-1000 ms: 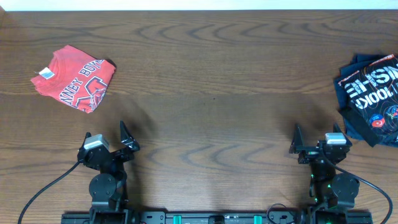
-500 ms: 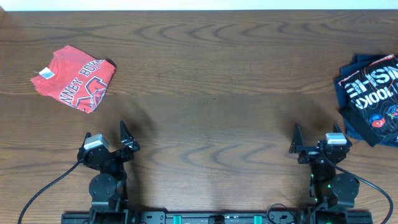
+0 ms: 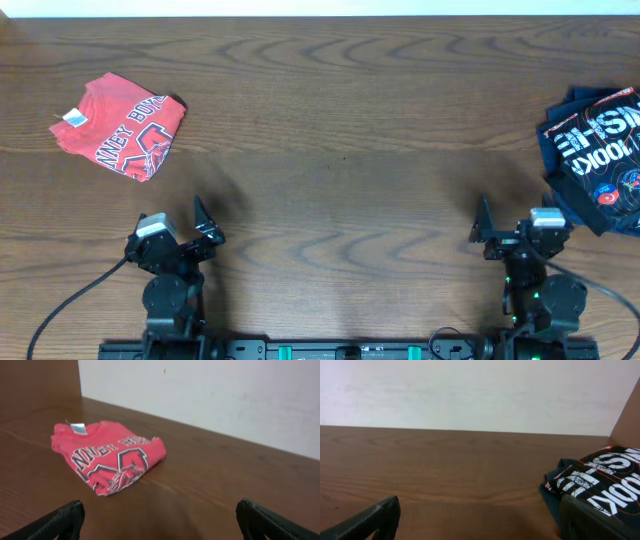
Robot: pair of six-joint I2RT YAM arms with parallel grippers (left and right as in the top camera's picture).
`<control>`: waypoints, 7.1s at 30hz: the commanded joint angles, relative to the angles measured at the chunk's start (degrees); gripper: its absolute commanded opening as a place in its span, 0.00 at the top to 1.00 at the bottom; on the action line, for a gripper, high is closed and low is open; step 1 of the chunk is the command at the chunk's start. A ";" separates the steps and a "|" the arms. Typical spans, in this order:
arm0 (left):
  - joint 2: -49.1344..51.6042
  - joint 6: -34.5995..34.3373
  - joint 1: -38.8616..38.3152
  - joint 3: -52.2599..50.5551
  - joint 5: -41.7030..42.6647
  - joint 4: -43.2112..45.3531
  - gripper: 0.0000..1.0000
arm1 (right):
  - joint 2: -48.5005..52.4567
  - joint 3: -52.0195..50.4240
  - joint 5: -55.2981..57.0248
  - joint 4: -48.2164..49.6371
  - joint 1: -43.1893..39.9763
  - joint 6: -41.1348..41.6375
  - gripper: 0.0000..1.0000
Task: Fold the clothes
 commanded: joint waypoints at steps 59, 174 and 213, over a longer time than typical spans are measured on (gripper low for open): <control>105.77 -9.44 36.20 49.55 18.12 23.71 0.22 | 53.86 35.41 -2.27 -18.25 -0.42 0.57 0.06; 93.48 1.62 4.83 49.48 21.97 -7.17 0.52 | 53.88 35.41 -2.67 -18.27 -0.42 0.55 0.07; 69.94 -27.87 11.39 46.75 -4.33 -45.64 0.43 | 53.88 35.41 -2.64 -18.34 -0.42 0.52 0.07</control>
